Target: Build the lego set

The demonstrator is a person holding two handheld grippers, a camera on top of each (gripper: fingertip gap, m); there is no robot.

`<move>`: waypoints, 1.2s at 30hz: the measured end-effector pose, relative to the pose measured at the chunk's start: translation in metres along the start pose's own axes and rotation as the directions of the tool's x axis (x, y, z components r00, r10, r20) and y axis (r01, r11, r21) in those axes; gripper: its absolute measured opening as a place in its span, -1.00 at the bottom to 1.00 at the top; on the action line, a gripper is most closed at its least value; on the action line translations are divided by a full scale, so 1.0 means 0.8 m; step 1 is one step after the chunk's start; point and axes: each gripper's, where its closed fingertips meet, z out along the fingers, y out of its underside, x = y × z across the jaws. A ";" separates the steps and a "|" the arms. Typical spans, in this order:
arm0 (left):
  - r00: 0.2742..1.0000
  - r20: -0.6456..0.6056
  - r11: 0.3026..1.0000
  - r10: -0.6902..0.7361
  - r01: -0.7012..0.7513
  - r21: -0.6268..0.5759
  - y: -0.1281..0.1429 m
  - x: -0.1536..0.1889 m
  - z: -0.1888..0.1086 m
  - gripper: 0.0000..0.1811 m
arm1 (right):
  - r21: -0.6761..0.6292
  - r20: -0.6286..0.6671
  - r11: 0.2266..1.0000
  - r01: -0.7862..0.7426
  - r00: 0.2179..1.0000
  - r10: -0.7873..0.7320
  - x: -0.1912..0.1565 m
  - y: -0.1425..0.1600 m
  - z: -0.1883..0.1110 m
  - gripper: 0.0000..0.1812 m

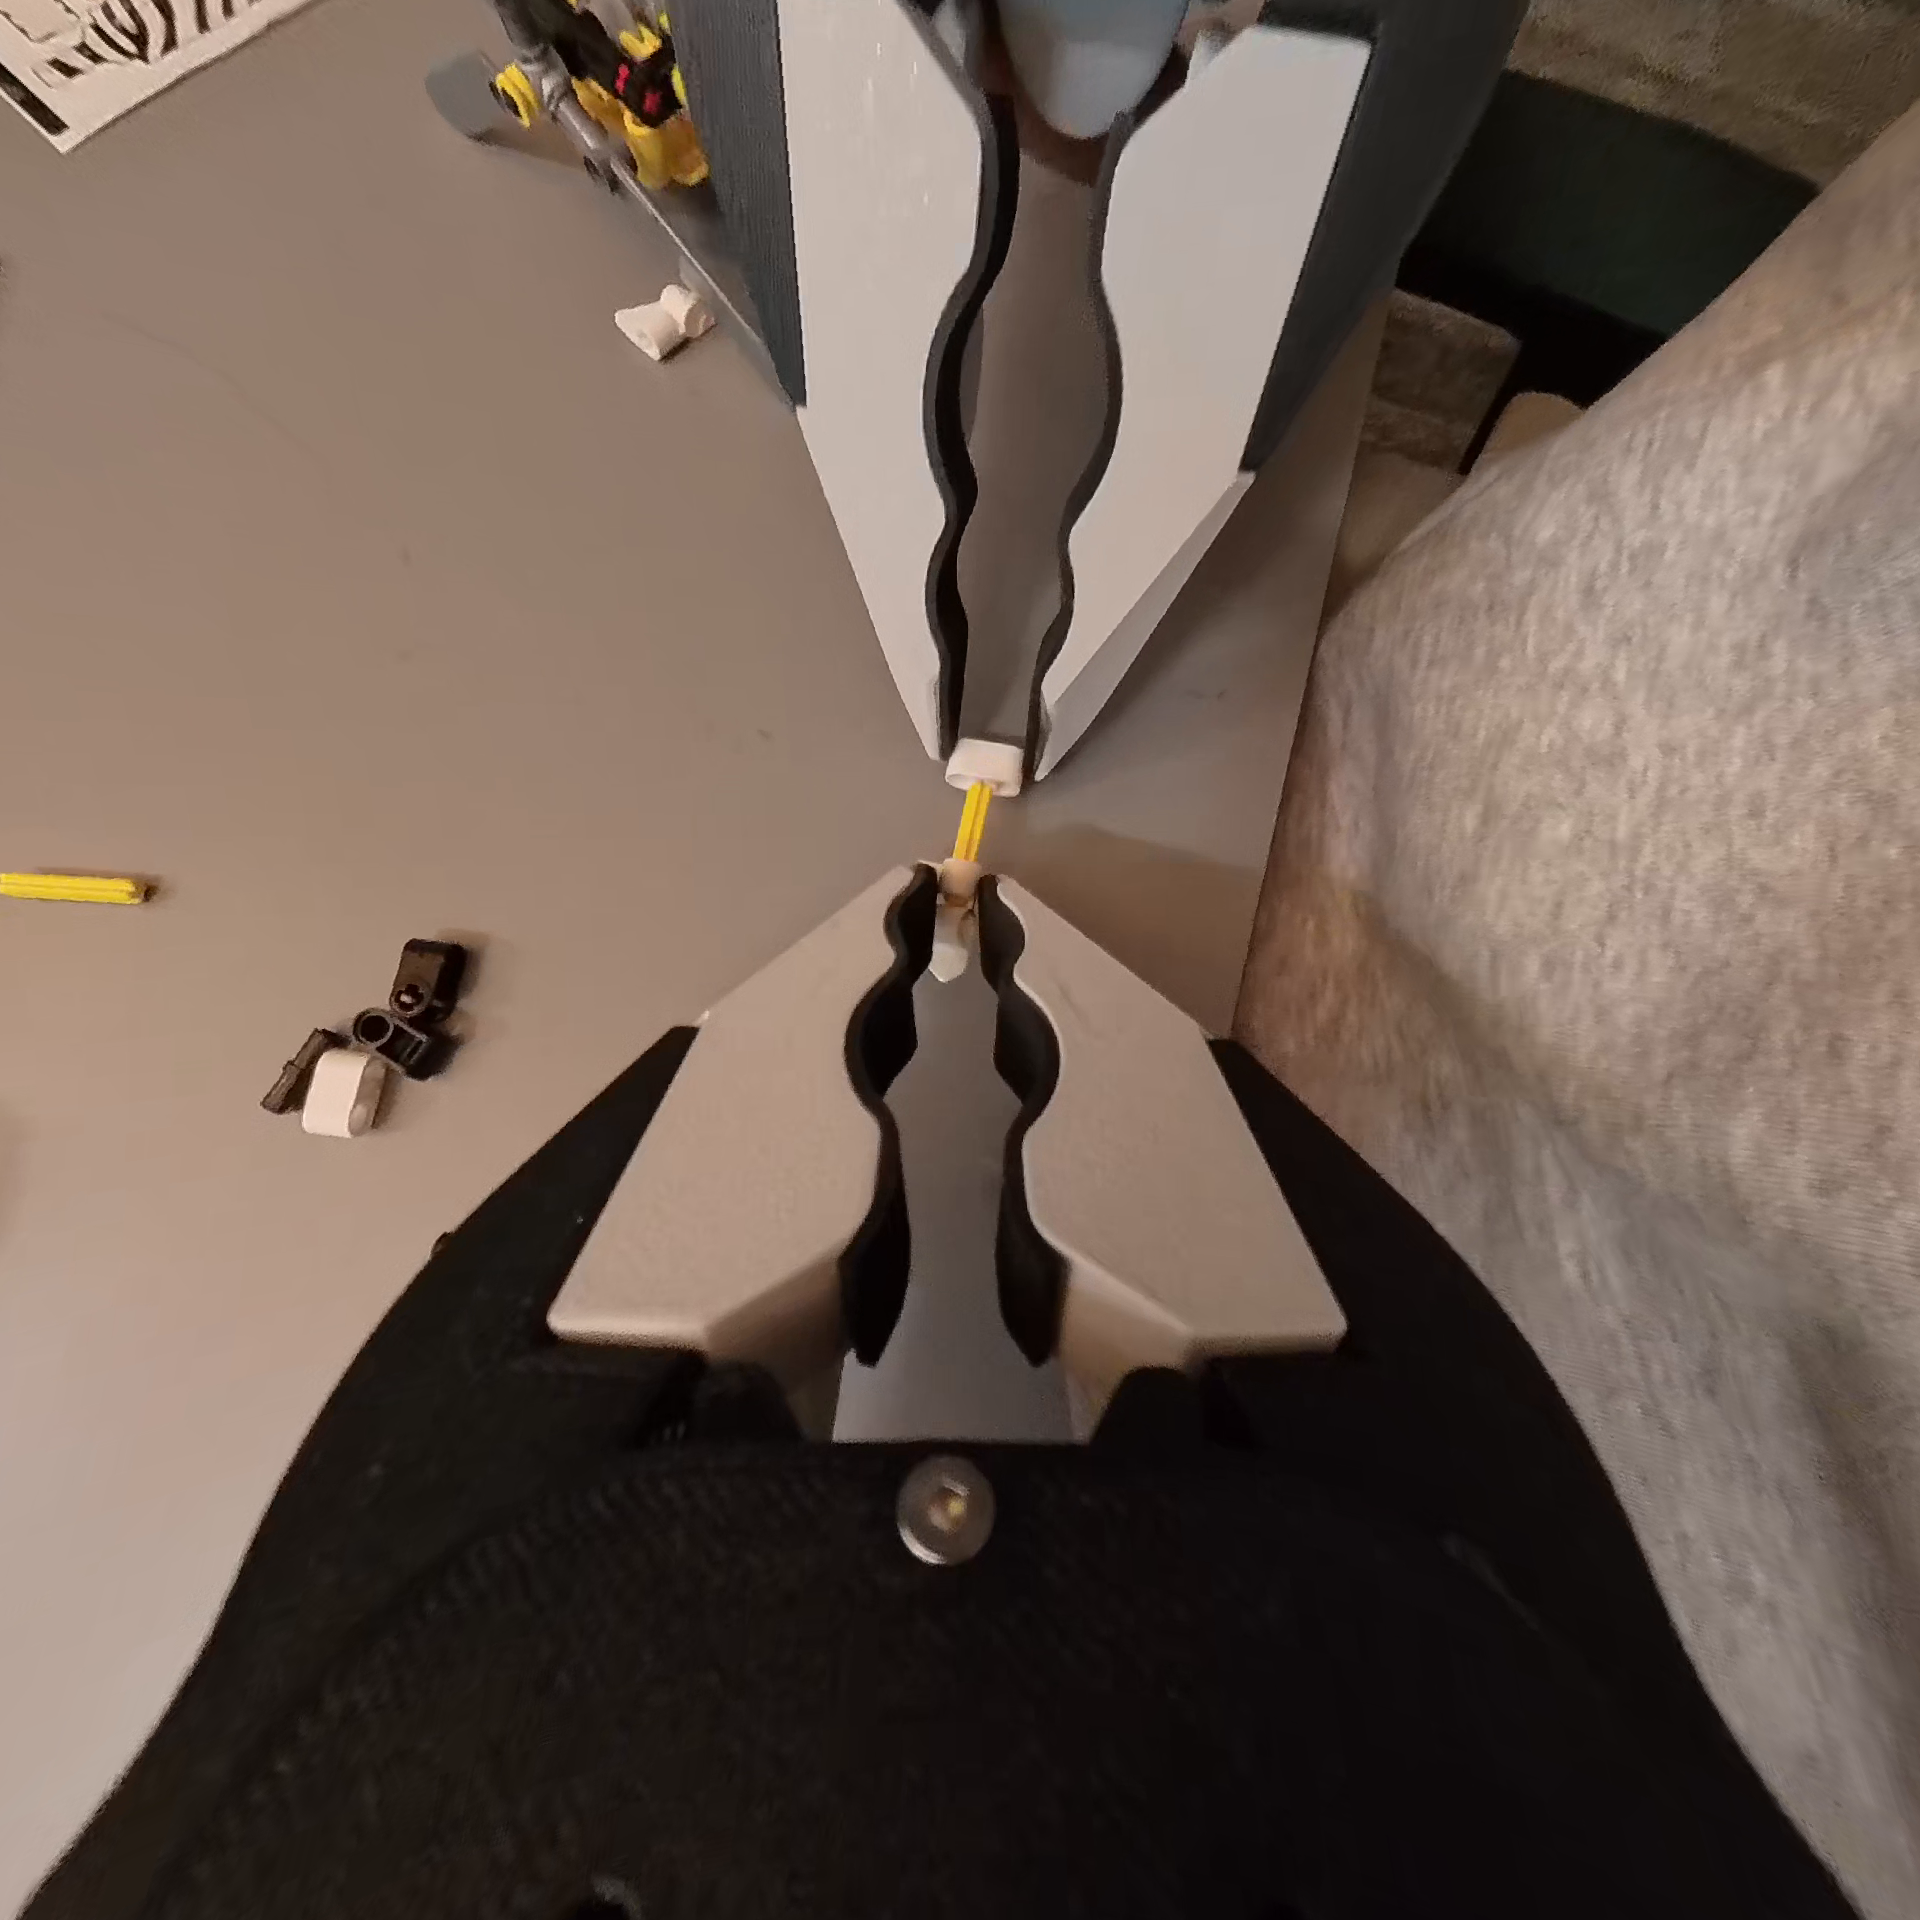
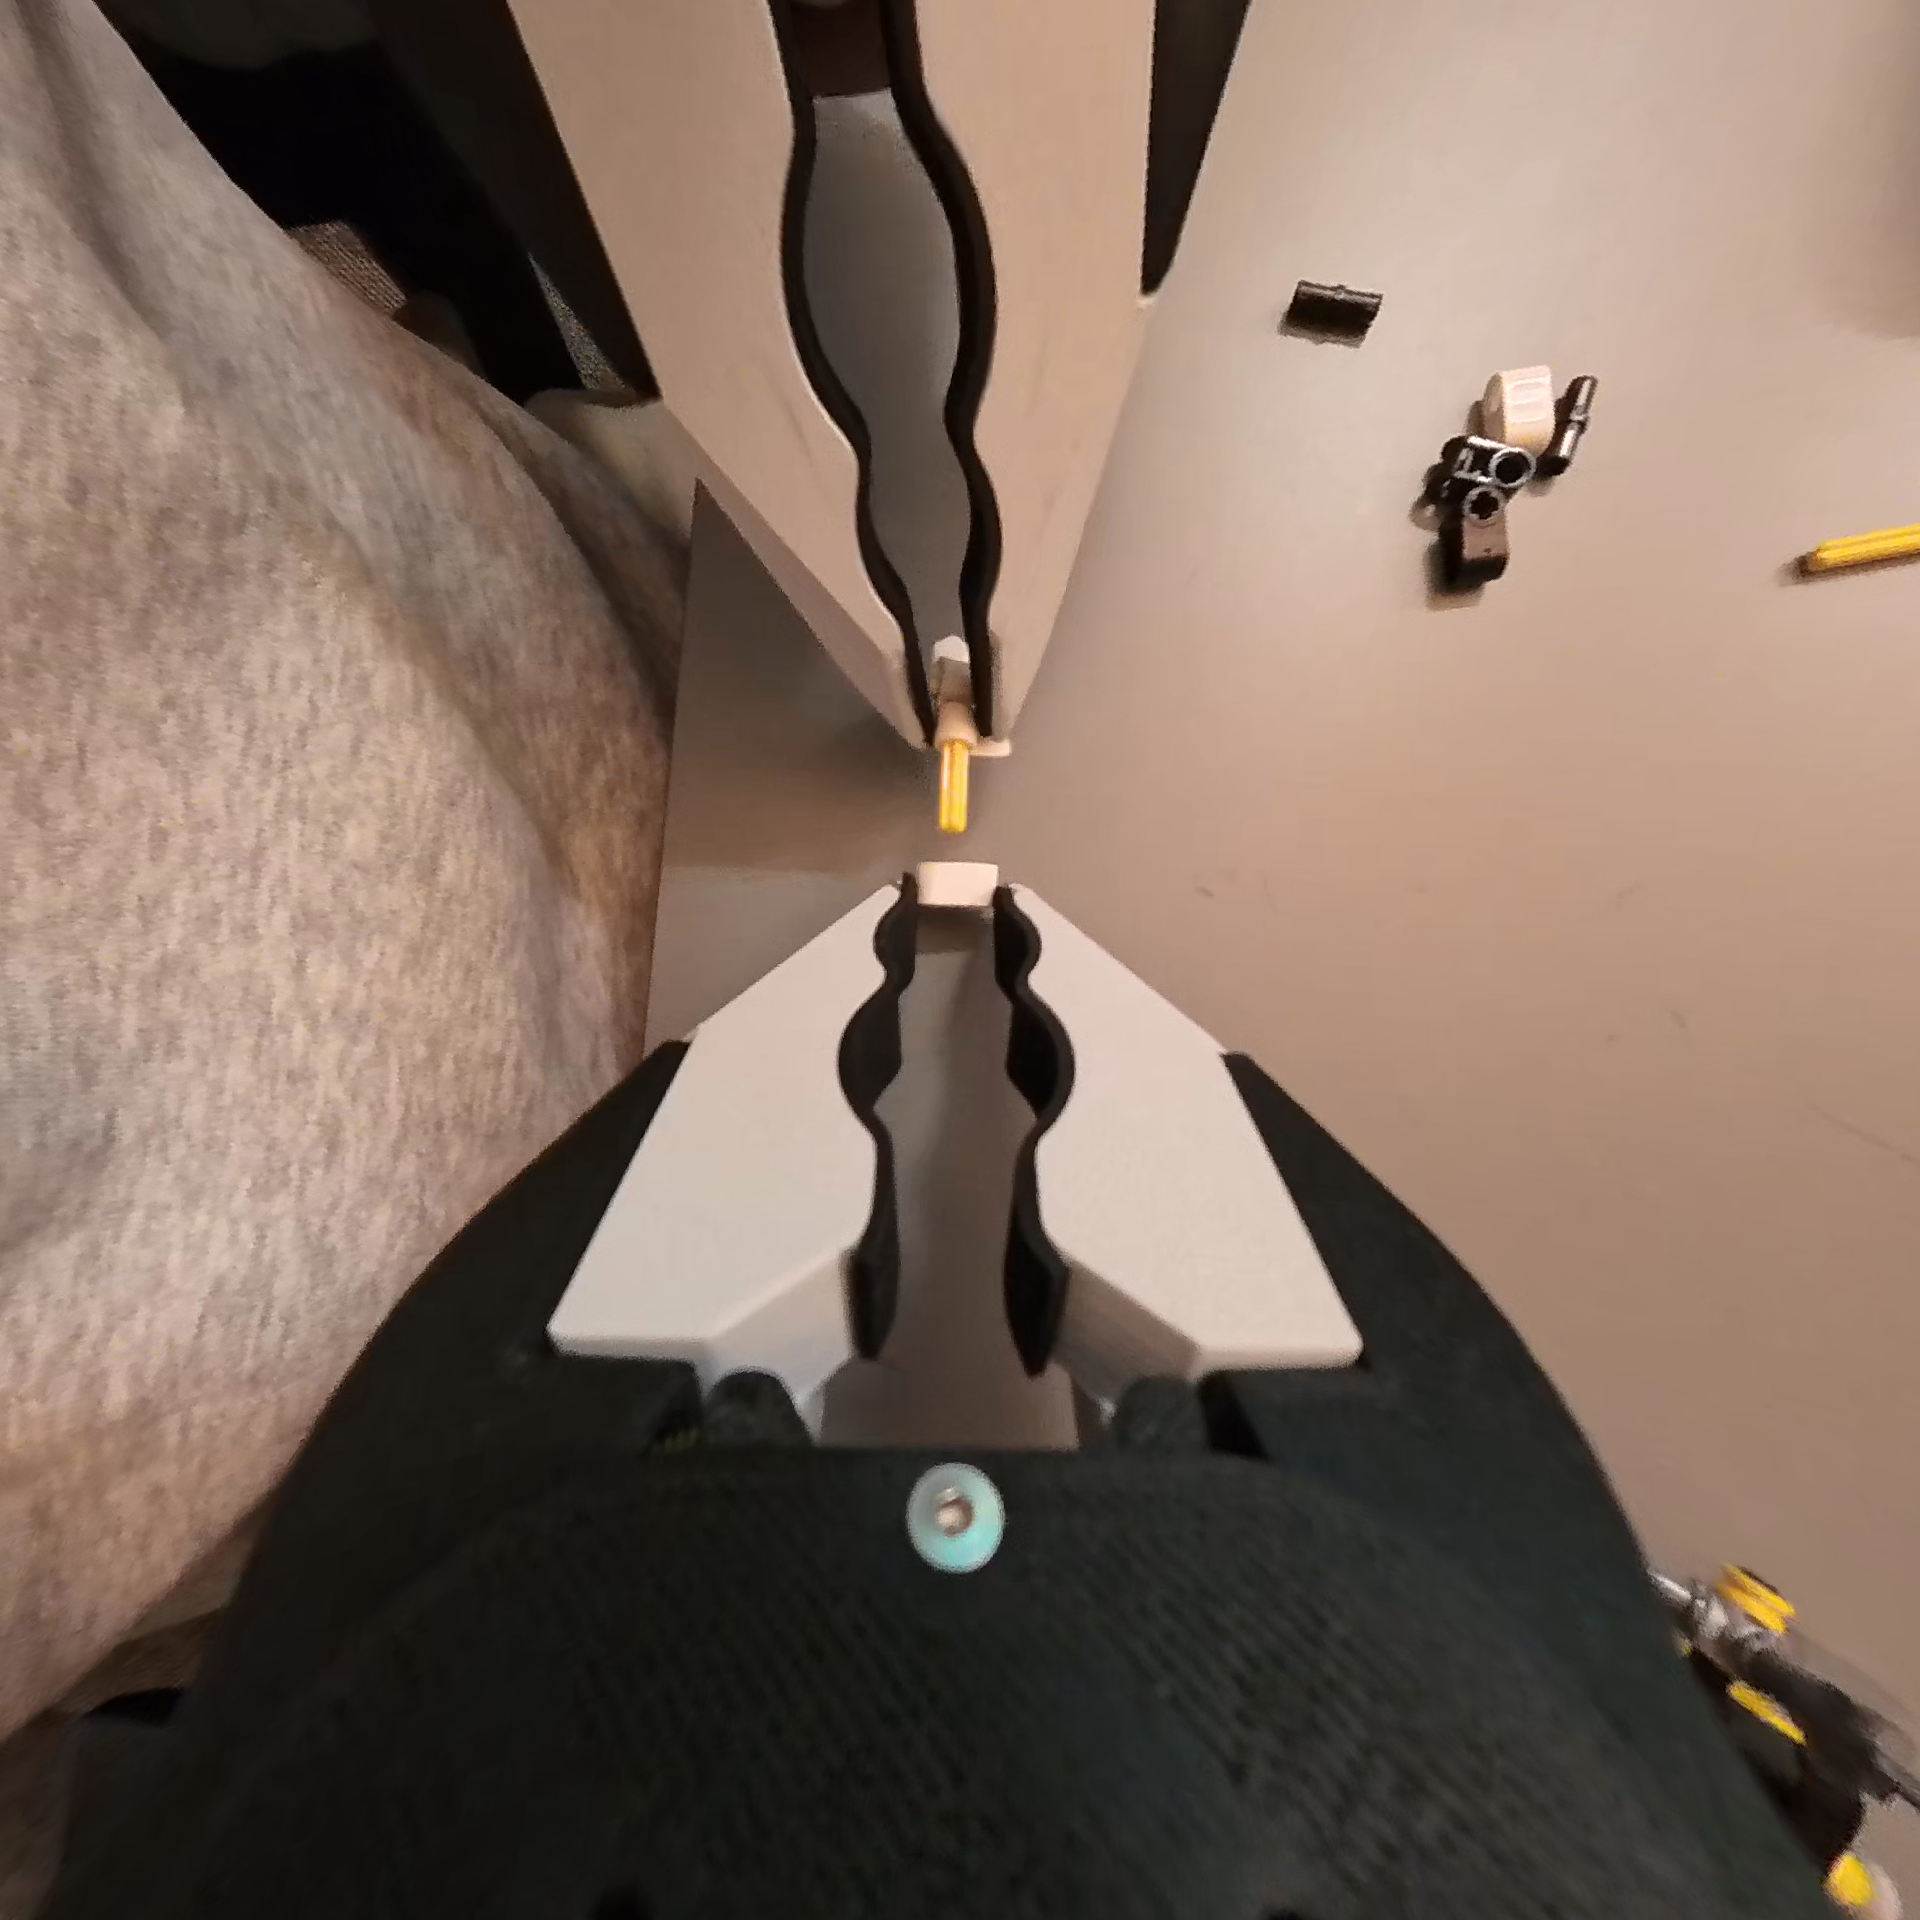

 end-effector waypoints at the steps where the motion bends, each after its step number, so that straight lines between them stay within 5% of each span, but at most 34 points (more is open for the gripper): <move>1: 1.000 0.004 1.000 0.004 -0.004 -0.014 0.003 0.000 0.002 -0.93 | 0.000 -0.004 1.000 0.000 1.000 0.000 0.000 0.000 0.000 -0.86; 20: 0.999 -0.011 0.999 -0.036 0.036 0.002 0.003 0.002 0.004 -0.89 | -0.004 -0.009 1.000 -0.009 1.000 0.009 0.003 0.001 0.000 -0.86; 29: 0.996 0.030 0.997 -0.079 0.079 0.006 0.006 -0.005 0.002 -0.71 | -0.046 -0.007 0.998 0.039 0.999 -0.039 0.009 0.001 0.000 -0.86; 36: 0.996 0.016 0.996 -0.088 0.088 0.014 0.008 -0.003 0.007 -0.84 | -0.075 0.005 0.994 0.081 0.997 -0.081 0.007 0.001 0.002 -0.86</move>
